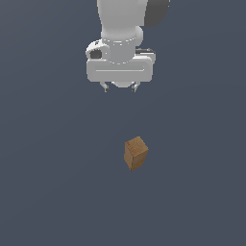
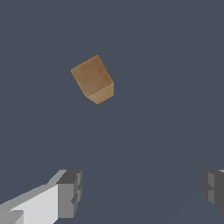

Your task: Pick up the object and move it to a goal position.

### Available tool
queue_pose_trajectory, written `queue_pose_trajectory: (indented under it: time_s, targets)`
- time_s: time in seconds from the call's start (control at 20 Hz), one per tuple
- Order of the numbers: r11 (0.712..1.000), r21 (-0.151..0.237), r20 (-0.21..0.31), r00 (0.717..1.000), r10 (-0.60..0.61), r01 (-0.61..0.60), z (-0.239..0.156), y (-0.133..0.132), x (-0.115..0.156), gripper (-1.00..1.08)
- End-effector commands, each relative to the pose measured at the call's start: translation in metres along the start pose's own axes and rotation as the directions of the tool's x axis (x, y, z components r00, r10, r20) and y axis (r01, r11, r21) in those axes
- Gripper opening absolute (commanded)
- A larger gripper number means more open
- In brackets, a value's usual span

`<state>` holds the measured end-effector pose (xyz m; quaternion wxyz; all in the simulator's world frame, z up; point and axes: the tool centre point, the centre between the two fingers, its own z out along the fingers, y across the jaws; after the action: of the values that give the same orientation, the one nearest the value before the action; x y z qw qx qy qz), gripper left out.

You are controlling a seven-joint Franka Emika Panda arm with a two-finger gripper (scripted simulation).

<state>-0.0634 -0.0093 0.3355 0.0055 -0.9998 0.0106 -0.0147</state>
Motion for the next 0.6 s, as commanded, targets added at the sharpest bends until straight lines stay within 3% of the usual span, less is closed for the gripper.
queue_pose_trajectory:
  time_s: [0.0,0.55]
  targets:
    - [1.0,0.0,0.0,1.0,0.0,0.0,0.0,0.0,0.0,1.0]
    - [0.998,-0.015,-0.005,0.998,-0.061,0.06,0.002,-0.027,0.004,1.0]
